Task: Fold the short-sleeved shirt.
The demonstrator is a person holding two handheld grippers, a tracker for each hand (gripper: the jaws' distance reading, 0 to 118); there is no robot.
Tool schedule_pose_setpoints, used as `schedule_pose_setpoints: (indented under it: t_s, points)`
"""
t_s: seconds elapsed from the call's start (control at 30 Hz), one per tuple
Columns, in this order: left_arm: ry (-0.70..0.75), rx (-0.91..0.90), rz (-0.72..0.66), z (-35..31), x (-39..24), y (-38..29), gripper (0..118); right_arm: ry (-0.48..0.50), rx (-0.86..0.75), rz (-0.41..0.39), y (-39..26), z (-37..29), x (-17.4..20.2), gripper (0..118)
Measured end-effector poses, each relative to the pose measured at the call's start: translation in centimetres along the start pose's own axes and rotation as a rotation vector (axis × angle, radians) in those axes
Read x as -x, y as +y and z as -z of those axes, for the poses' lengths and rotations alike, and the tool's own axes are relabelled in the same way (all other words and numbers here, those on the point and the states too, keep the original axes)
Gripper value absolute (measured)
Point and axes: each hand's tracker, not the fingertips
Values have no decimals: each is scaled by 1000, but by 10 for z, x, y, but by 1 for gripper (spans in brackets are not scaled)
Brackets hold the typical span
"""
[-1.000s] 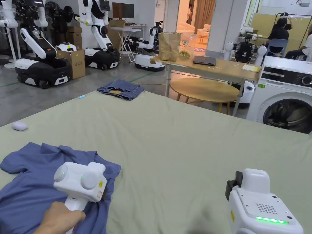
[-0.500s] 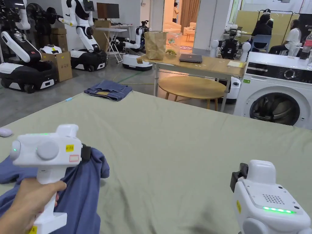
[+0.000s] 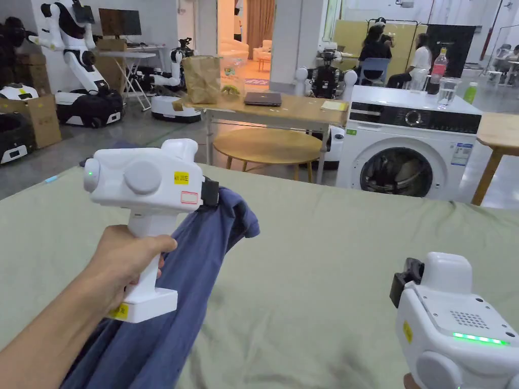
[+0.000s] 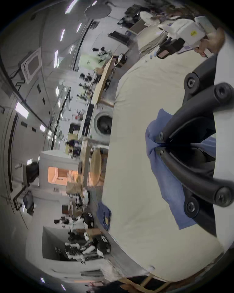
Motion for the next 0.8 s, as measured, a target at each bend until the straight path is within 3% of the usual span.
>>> schedule_pose_setpoints:
  t_s: [0.23, 0.43, 0.6, 0.8]
  points:
    - [-253, 40, 113, 72, -140, 16, 0, -141, -31, 17, 10, -30, -74, 0]
    - [-473, 146, 187, 115, -259, -17, 0, -286, -38, 5, 10, -63, -137, 0]
    - [-594, 239, 255, 129, -318, -66, 0, -368, -15, 24, 3, -83, -174, 0]
    - [-588, 294, 263, 137, -331, -107, 0, -408, 1, 32, -5, -95, -190, 0]
